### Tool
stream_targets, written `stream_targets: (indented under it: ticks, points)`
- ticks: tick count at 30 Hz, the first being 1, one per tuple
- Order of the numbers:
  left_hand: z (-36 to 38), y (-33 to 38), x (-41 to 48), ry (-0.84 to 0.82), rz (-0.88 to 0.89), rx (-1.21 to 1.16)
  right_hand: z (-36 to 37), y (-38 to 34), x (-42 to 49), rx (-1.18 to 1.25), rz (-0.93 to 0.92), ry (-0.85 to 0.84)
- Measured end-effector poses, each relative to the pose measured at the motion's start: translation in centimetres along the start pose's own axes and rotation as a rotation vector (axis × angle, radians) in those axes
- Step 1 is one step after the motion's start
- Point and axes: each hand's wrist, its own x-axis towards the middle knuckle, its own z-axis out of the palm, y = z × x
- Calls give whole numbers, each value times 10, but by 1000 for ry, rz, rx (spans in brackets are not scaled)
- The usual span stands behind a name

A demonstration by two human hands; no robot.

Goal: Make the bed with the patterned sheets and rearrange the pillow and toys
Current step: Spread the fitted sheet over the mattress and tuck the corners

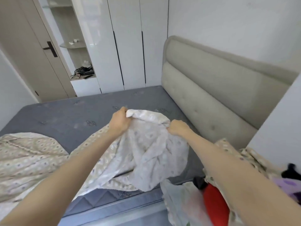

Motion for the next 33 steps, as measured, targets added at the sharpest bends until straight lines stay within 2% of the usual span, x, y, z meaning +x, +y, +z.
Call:
stream_targets:
  ticks: [2,4,7,9,13,15,17,20,24,29,31,33]
  points:
    - [-2,-2,2,-147,29,76,-3,0,2,235,52,-100]
    - [-1,-3,-4,-290,70,165,-8,-3,4,685,124,-168]
    - [9,-1,-10,-318,149,299,-21,-17,11,1315,353,-33]
    - [14,9,-10,-269,143,385,-38,-26,18,1533,395,139]
    - [10,31,2,-197,117,295,-79,-43,19,1365,57,521]
    - [6,32,8,-206,101,231,-87,-41,24,1255,-68,615]
    - [7,28,9,-297,89,202,-83,-27,27,994,-121,633]
    - [28,16,-4,-501,108,244,-55,5,37,497,-35,550]
    - [68,-3,-21,-699,105,189,-13,26,43,185,-9,336]
    - [119,-20,-41,-1139,-149,-51,29,57,37,40,43,154]
    - [134,-28,-42,-1212,-188,-53,42,69,36,35,51,114]
    - [149,-36,-36,-1215,-188,-16,53,79,38,44,66,58]
